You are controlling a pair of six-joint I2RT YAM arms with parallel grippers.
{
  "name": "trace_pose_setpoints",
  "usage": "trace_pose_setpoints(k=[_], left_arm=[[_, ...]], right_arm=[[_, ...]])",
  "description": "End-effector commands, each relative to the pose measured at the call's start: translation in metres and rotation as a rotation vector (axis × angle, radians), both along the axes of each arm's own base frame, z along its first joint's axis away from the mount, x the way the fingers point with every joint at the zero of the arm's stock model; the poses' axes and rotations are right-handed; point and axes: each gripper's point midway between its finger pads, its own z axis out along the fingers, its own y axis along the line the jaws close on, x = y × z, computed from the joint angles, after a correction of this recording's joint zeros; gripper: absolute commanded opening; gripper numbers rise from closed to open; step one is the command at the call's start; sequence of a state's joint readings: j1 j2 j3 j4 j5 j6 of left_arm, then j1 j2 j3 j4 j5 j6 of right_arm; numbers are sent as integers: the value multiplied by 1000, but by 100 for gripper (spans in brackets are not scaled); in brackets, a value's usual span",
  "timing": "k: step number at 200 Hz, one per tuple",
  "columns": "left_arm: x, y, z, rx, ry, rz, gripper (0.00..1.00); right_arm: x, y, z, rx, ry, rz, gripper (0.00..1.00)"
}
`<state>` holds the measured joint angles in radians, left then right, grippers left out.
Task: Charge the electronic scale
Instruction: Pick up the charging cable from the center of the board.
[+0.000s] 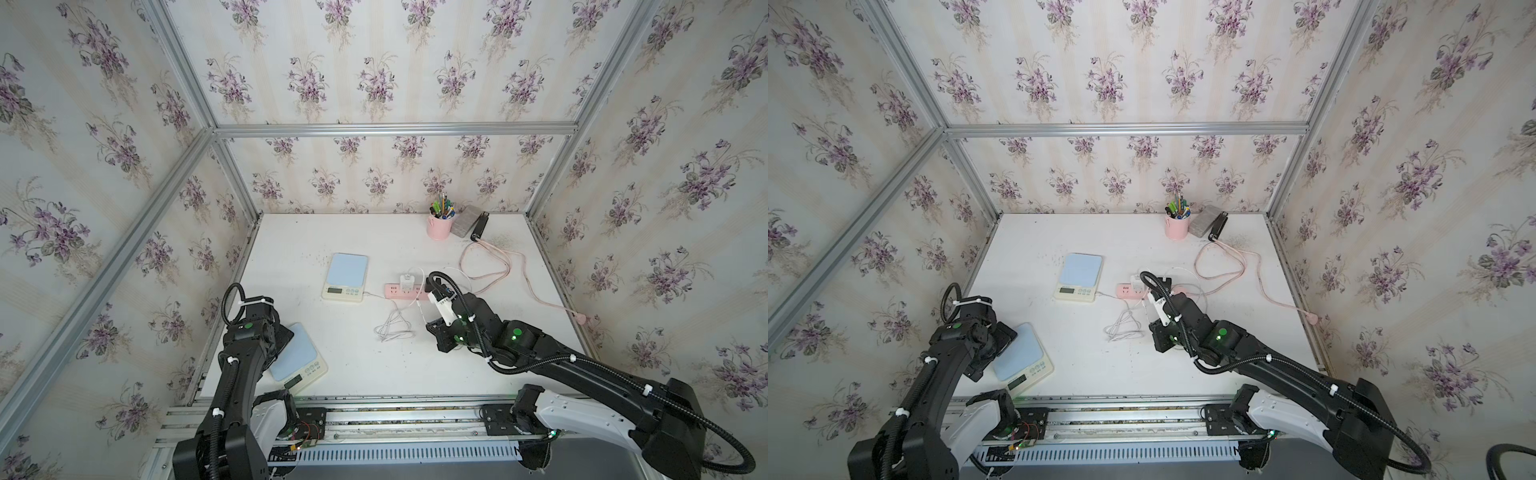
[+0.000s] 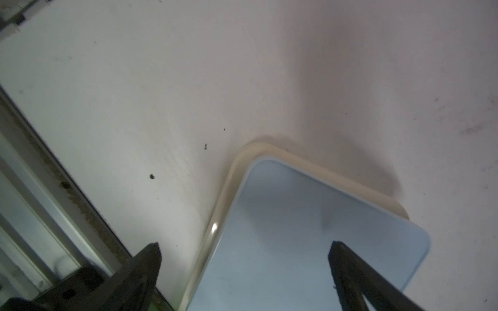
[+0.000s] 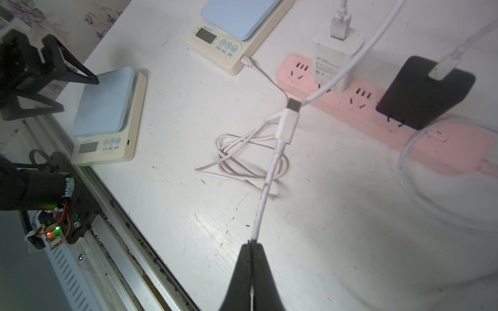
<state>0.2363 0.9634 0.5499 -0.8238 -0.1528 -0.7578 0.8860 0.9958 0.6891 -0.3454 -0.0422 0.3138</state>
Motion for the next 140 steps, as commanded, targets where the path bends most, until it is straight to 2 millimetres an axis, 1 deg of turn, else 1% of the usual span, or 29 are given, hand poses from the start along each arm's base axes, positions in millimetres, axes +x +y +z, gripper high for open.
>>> trace_pose_setpoints(k=[1, 19, 49, 78, 96, 112, 120, 132, 140], left_arm=[[36, -32, -4, -166, -156, -144, 99], [54, -53, -2, -268, -229, -222, 99], [76, -73, 14, -313, -306, -330, 99], [94, -94, 28, -332, -363, -408, 99], [105, -108, 39, -320, -398, -494, 99], [114, -118, 58, -285, -430, -614, 99], [114, -123, 69, -275, -445, -676, 99], [114, -138, 93, -290, -501, -794, 99], [112, -144, 106, -285, -526, -842, 98]], right_arm=[[-3, 9, 20, 53, -34, 54, 0], [-5, 18, 35, 93, -53, 100, 0], [-12, 31, 55, 163, -82, 179, 0], [-19, 40, 62, 189, -105, 265, 0], [-25, 46, 66, 199, -119, 335, 0], [-31, 52, 68, 202, -129, 404, 0], [-30, 53, 69, 191, -137, 412, 0], [-27, 54, 70, 172, -162, 420, 0], [-23, 55, 71, 161, -174, 416, 0]])
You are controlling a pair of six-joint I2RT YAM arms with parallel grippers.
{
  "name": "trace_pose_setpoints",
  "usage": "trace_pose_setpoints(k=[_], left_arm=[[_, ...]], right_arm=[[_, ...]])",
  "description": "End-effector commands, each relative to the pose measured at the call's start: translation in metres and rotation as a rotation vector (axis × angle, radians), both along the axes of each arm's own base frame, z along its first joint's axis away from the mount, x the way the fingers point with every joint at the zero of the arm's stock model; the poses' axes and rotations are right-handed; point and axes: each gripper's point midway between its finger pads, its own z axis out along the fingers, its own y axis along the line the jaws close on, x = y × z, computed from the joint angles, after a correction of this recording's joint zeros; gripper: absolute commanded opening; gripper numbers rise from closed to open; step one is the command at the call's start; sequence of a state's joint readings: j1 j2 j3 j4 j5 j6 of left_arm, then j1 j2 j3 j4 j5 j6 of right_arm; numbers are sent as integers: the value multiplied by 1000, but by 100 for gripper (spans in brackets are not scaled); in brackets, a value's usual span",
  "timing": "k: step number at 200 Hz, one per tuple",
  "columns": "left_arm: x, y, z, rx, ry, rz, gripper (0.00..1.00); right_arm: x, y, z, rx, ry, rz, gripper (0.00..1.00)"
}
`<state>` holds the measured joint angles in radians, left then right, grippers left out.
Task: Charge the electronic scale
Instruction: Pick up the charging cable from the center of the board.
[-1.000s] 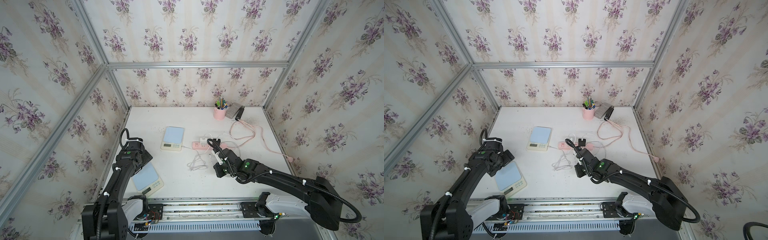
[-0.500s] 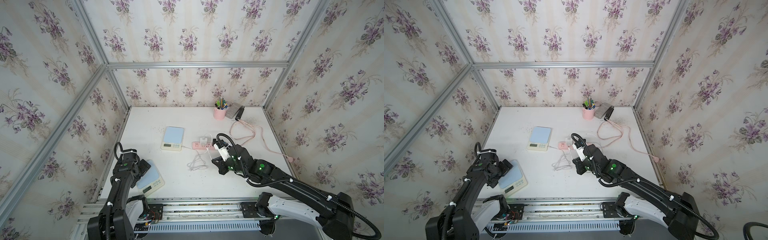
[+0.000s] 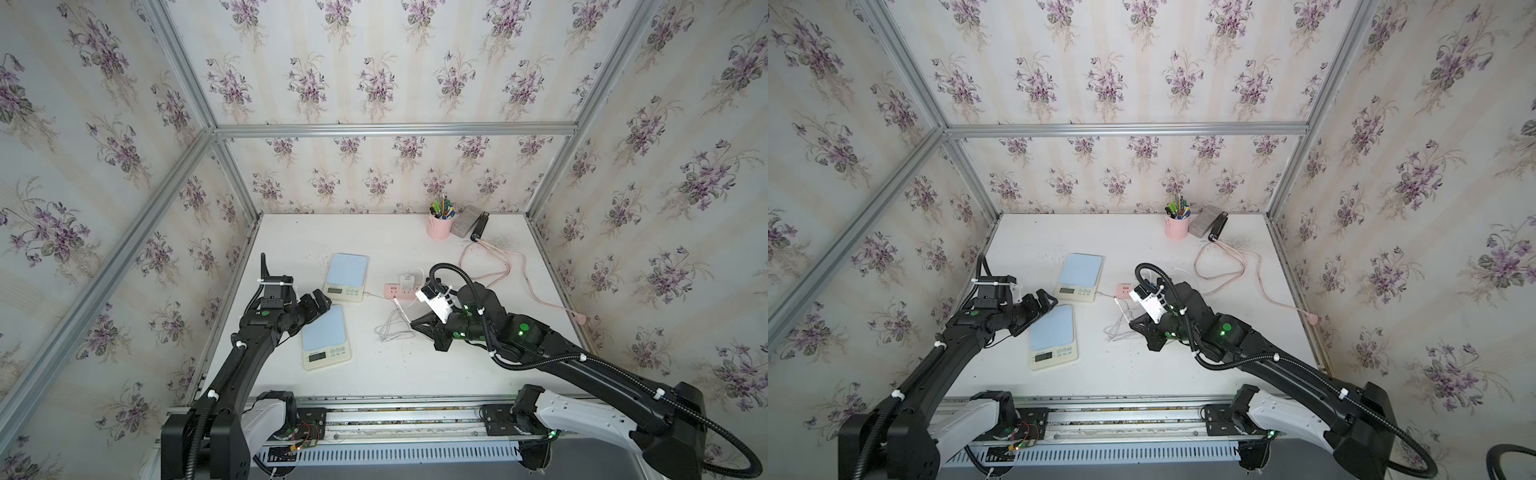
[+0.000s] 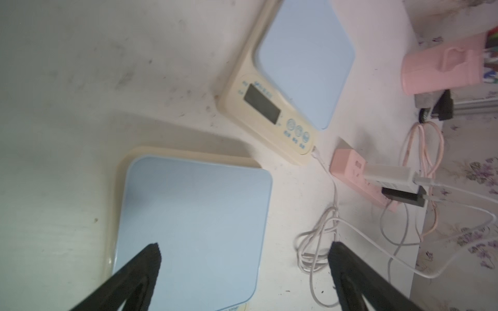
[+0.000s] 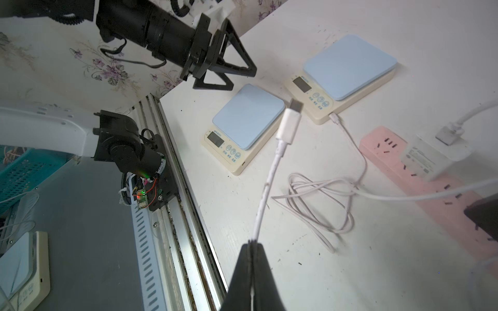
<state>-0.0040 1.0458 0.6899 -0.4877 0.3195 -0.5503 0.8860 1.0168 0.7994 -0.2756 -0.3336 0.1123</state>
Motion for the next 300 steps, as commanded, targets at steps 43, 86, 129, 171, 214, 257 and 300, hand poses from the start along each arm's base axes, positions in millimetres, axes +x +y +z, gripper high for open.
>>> trace_pose_setpoints(k=[43, 86, 129, 171, 214, 257, 300], left_arm=[[-22, -97, 107, -110, -265, -475, 83], [-33, -128, 113, -236, -125, -341, 53], [-29, -156, 123, -293, -117, -332, 48], [-15, -177, 117, -370, -82, -334, 43], [-9, -190, 111, -390, -46, -366, 37], [-9, -192, 106, -381, -40, -372, 24], [-9, -190, 105, -365, -62, -388, 0]], right_arm=[[21, 13, 4, -45, -106, 13, 0], [39, 10, -13, -161, -159, -37, 0], [32, 21, -17, -177, -170, -1, 0], [25, 28, -13, -159, -179, 22, 0], [24, 32, -9, -146, -178, 29, 0], [23, 35, -9, -138, -169, 39, 0], [22, 37, -8, -124, -154, 37, 0]])
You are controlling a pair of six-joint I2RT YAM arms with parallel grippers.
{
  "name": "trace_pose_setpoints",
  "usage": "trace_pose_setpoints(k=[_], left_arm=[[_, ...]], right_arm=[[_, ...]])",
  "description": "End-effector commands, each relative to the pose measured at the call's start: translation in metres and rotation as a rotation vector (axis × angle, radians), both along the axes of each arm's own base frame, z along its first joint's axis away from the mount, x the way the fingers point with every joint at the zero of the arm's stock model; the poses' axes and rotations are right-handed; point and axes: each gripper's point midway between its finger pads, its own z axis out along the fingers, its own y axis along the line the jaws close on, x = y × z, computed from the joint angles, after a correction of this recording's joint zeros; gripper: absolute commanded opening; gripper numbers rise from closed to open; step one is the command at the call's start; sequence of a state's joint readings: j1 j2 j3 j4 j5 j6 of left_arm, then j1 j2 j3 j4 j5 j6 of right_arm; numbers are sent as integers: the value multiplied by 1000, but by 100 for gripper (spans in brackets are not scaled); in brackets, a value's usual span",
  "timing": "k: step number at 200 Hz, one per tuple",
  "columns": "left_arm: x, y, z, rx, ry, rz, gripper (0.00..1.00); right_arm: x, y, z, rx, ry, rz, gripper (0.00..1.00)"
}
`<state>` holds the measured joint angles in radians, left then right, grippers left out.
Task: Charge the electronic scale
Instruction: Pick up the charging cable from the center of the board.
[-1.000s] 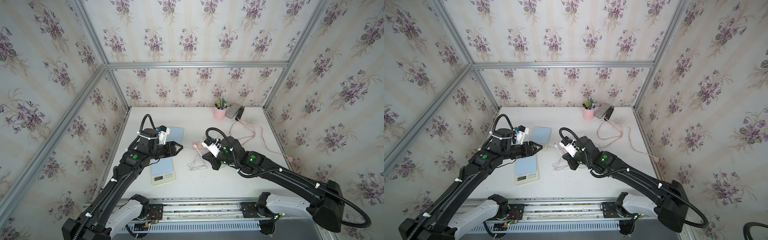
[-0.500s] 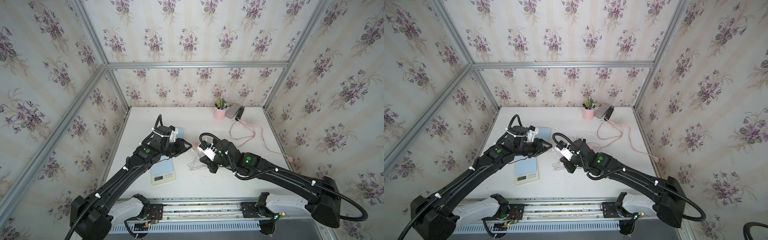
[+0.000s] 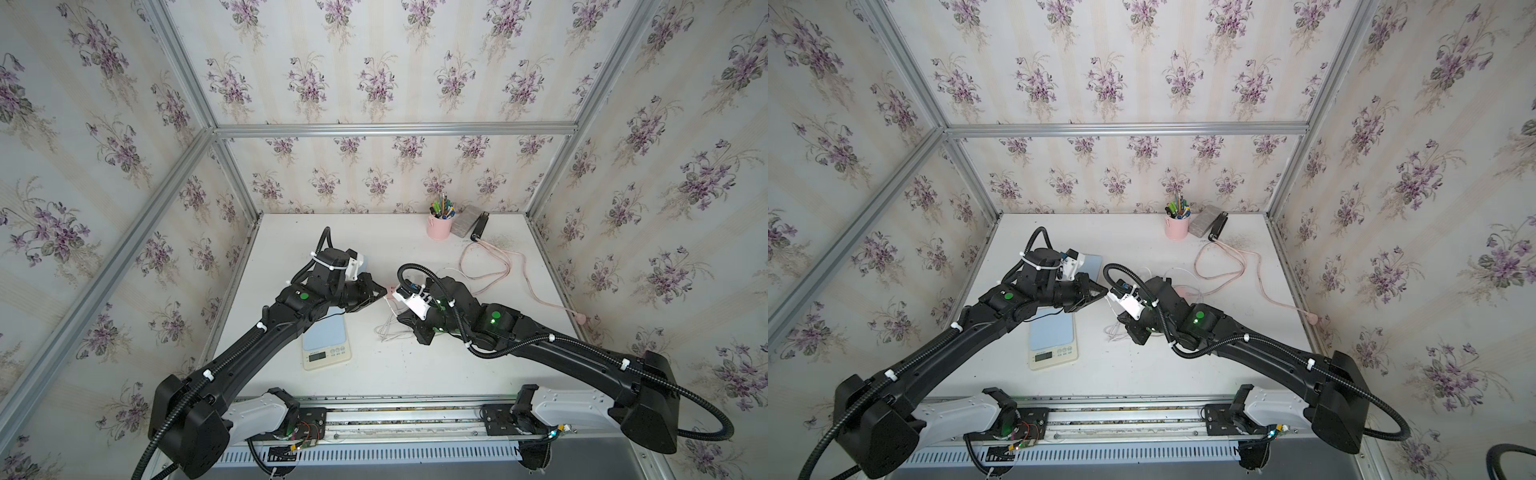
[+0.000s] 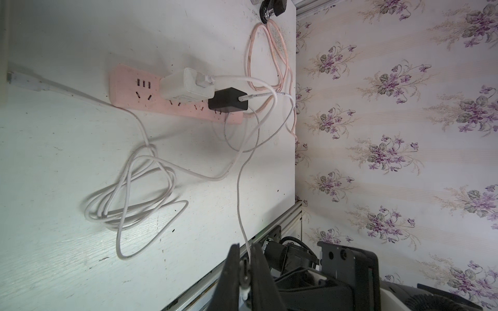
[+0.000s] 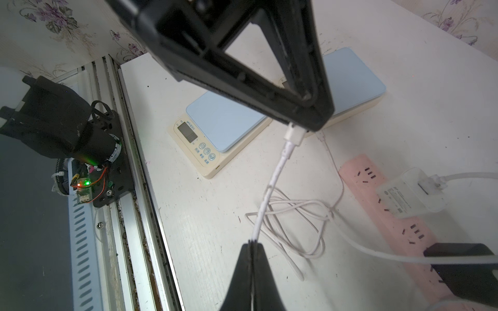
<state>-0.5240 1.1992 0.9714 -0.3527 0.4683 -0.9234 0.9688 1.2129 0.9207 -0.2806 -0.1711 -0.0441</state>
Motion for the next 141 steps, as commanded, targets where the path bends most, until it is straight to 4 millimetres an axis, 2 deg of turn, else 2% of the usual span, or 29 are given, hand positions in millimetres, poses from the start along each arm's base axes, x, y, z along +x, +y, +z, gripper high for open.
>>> trace_pose_setpoints(k=[1, 10, 25, 33, 40, 74, 95, 120, 141], left_arm=[[2, 0, 6, -5, -43, -10, 0], [1, 1, 7, -1, -54, -12, 0], [0, 3, 10, 4, -77, -12, 0], [-1, 5, 11, 4, -88, -8, 0], [-2, 7, 12, 4, -95, -2, 0], [-9, 17, 13, -4, -124, 38, 0], [-12, 22, 14, -14, -137, 63, 0], [-15, 25, 16, -23, -146, 71, 0], [-16, 26, 17, -28, -148, 75, 0]], right_arm=[[2, 6, 8, 39, -3, 0, 0], [3, 7, 10, 44, 0, -8, 3], [7, 9, 18, 67, 6, -34, 30], [9, 11, 23, 89, 11, -50, 39], [11, 14, 28, 114, 18, -62, 42], [16, 31, 43, 204, 60, -80, 41], [20, 41, 34, 179, 96, -77, 34], [22, 49, 24, 140, 135, -66, 32], [21, 54, 23, 141, 155, -53, 29]])
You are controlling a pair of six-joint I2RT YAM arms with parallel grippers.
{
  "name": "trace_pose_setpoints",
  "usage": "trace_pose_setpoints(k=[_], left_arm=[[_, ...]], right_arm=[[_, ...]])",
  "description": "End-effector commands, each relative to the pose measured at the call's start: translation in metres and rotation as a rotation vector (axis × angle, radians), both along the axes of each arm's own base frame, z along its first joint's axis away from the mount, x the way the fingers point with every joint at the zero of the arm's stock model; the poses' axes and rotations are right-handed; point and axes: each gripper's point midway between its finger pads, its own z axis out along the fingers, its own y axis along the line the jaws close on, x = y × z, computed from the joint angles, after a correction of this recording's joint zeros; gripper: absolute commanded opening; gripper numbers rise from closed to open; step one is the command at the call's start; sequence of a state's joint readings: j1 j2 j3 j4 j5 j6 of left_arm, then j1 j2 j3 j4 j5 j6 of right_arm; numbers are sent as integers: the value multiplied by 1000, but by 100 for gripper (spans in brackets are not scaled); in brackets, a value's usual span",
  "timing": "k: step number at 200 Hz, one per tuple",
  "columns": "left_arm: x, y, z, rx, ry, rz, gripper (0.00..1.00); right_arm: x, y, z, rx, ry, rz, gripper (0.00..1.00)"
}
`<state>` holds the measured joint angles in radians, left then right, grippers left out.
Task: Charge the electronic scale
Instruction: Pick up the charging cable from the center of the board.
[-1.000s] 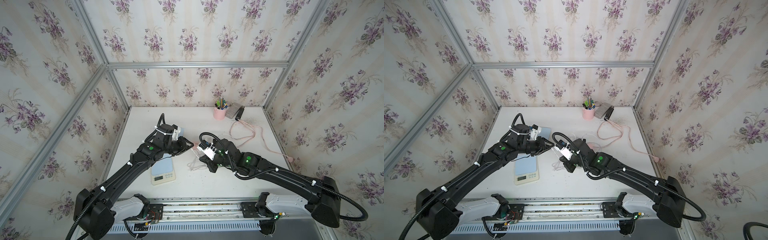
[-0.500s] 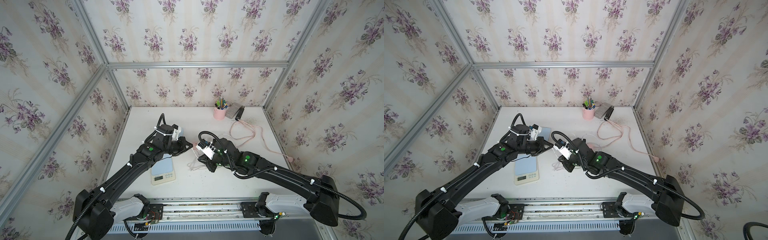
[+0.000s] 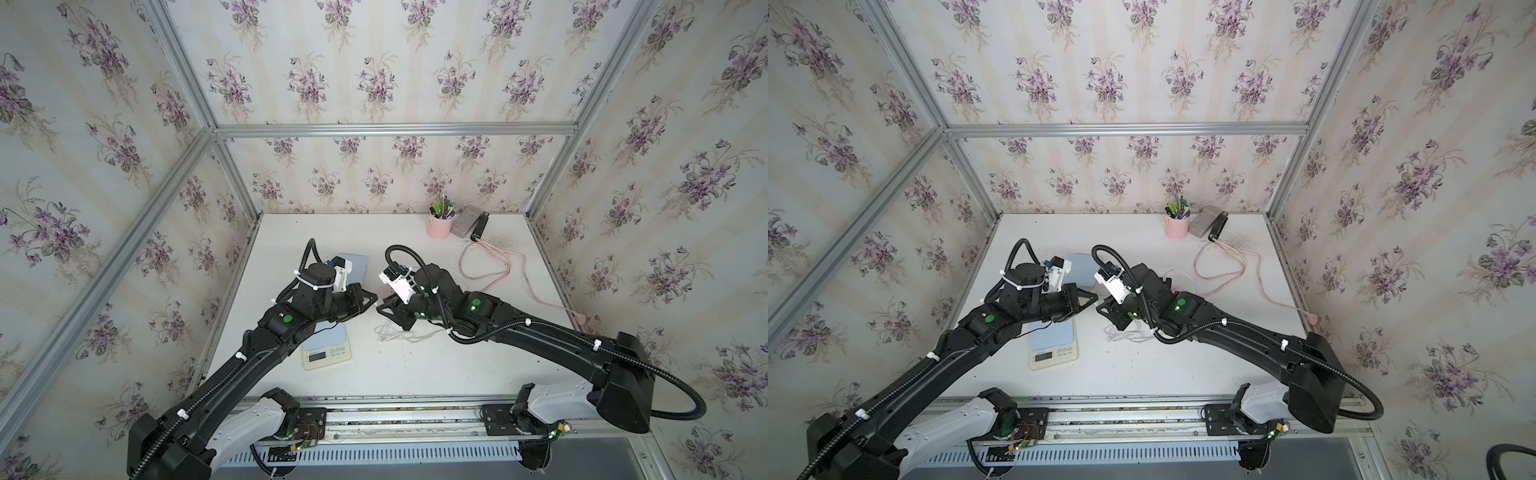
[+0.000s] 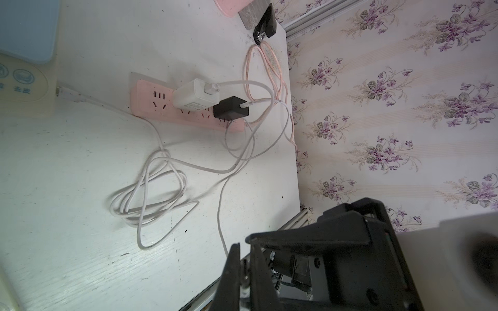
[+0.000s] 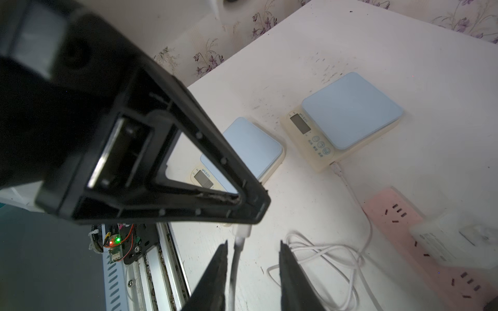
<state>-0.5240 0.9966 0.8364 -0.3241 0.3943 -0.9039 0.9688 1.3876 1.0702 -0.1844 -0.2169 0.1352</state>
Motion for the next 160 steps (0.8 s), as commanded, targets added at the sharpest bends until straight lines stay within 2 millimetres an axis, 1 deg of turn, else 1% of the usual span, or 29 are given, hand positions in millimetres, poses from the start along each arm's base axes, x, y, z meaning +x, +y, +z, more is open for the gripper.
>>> trace_pose_setpoints(k=[1, 5, 15, 28, 37, 63, 67, 71, 75, 81, 83, 84, 85, 93, 96, 109, 114, 125, 131, 146, 160], left_arm=[[5, 0, 9, -26, -30, 23, 0], [4, 1, 8, -25, -29, 24, 0], [4, 1, 9, -26, -30, 26, 0], [4, 1, 9, -27, -31, 26, 0], [3, 2, 9, -27, -31, 27, 0], [3, 3, 10, -25, -39, 30, 0], [3, 3, 10, -22, -44, 29, 4], [3, 3, 11, -19, -52, 27, 11], [4, 4, 12, -13, -62, 23, 20], [3, 7, 12, 7, -78, 20, 37], [3, 9, 12, 16, -82, 23, 41], [3, 10, 13, 21, -84, 23, 41], [4, 11, 13, 27, -85, 26, 45], [3, 23, 10, 88, -90, 53, 54], [3, 29, 8, 114, -88, 65, 59], [1, 61, -4, 234, -63, 143, 75], [0, 73, -10, 275, -50, 161, 80], [-3, 94, -22, 357, -31, 165, 87], [-7, 105, -30, 401, -9, 162, 98], [-12, 142, -54, 549, 76, 217, 99], [-19, 167, -75, 625, 163, 262, 99]], right_arm=[[-3, 6, 2, 19, 35, 15, 29], [-3, 7, 2, 21, 36, 17, 28], [-3, 7, 1, 23, 41, 16, 21], [-3, 7, 1, 24, 44, 12, 8], [-3, 7, 2, 27, 44, 12, 0], [-5, 6, -1, 19, 46, 24, 0], [-6, 7, 0, 18, 43, 31, 0], [-6, 6, -1, 13, 40, 35, 0], [-6, 5, -2, 6, 34, 39, 0], [-6, 4, -3, -8, 20, 43, 0], [-5, 4, -4, -14, 16, 45, 0], [-5, 4, -4, -19, 12, 45, 0], [-4, 4, -4, -22, 7, 45, 0], [0, 0, -8, -62, -23, 44, 0], [1, -1, -12, -84, -33, 47, 0], [8, -4, -26, -184, -72, 59, 0], [11, -6, -34, -230, -78, 61, 0], [18, -7, -54, -327, -77, 74, 0], [20, -7, -65, -376, -69, 80, 0], [24, -2, -92, -476, -49, 101, 0], [21, 8, -115, -544, -44, 138, 0]])
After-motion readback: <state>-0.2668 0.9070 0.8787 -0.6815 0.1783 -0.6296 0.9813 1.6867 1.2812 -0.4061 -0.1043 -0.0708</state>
